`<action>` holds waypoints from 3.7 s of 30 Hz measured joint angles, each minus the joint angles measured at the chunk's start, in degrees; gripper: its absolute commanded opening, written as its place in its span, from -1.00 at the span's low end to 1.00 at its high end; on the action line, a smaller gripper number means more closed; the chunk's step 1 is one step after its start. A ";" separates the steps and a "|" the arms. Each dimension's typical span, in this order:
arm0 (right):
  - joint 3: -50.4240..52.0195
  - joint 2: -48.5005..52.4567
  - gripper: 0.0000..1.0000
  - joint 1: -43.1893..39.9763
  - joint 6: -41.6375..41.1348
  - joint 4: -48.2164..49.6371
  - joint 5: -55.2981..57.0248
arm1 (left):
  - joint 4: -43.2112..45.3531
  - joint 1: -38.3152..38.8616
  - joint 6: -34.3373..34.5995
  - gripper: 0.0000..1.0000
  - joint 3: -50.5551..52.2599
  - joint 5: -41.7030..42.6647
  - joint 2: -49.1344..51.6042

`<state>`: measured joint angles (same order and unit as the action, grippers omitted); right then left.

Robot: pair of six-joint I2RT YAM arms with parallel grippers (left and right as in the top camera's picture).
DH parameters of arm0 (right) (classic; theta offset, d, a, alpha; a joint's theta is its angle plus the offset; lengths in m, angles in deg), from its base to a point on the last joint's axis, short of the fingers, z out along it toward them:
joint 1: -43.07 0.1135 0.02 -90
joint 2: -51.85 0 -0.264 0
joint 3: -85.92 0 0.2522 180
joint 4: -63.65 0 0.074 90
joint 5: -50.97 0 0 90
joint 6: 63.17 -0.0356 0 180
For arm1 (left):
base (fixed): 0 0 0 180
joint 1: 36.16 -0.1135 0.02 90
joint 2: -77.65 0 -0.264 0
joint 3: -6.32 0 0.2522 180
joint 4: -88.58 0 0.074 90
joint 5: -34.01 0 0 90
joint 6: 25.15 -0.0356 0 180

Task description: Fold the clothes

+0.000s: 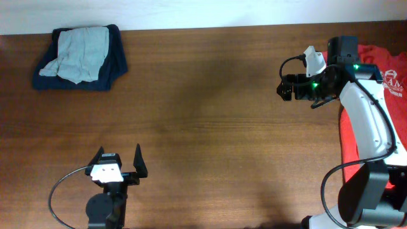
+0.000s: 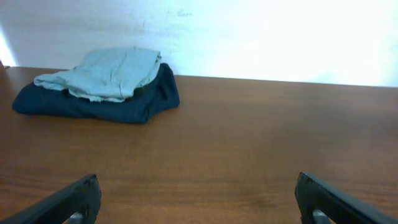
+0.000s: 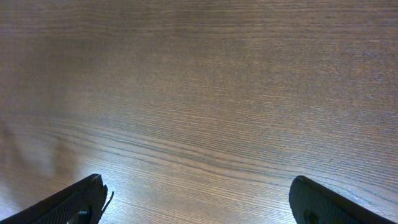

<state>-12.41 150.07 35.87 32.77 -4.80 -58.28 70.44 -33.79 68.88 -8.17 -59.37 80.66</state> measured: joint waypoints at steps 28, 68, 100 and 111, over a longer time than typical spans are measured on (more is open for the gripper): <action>0.00 0.00 0.97 0.00 0.04 0.00 0.00 | 0.00 0.00 0.00 0.99 0.00 0.00 -2.05; 0.15 -38.62 0.97 0.00 0.02 1.51 0.37 | -0.02 0.00 0.00 0.99 0.00 0.02 -2.12; 65.77 -97.18 0.97 0.42 0.04 41.59 -1.62 | -0.11 0.00 0.00 0.99 0.00 0.04 -2.16; 77.92 -97.31 0.98 4.17 0.00 55.17 2.80 | -0.11 0.00 -0.02 0.99 0.00 0.04 -2.16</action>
<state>65.51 52.76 40.04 32.77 50.36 -55.48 70.33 -33.79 68.86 -8.17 -59.32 78.50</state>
